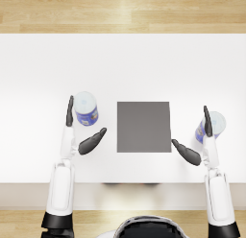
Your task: Pick up the blue can on the left and place it in the middle, then pick up the blue can on the right and place it on top of the can in the middle
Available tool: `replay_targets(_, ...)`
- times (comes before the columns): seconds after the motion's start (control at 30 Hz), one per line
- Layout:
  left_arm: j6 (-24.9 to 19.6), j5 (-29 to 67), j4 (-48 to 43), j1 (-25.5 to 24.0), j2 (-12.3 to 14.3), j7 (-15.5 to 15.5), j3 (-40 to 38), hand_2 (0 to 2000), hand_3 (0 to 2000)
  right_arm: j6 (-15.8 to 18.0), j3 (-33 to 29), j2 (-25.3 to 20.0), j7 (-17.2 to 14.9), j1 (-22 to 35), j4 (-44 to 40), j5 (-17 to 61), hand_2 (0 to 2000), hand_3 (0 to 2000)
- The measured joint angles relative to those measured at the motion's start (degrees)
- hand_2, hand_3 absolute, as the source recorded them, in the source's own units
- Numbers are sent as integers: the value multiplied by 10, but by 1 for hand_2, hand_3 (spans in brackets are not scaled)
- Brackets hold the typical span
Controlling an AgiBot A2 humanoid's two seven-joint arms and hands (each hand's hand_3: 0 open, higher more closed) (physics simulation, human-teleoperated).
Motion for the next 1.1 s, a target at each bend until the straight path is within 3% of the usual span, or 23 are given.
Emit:
replay_targets(0.2,0,40,60,50,13,0,-31,0,0,0,-55,-7,0,9,5,40,0,0)
replay_targets(0.47,0,46,150,67,23,0,-30,0,0,0,-112,-13,0,7,-37,46,0,0)
replay_targets(1.1,0,46,317,82,44,0,-1,0,0,0,-109,-29,0,1,-226,46,0,0)
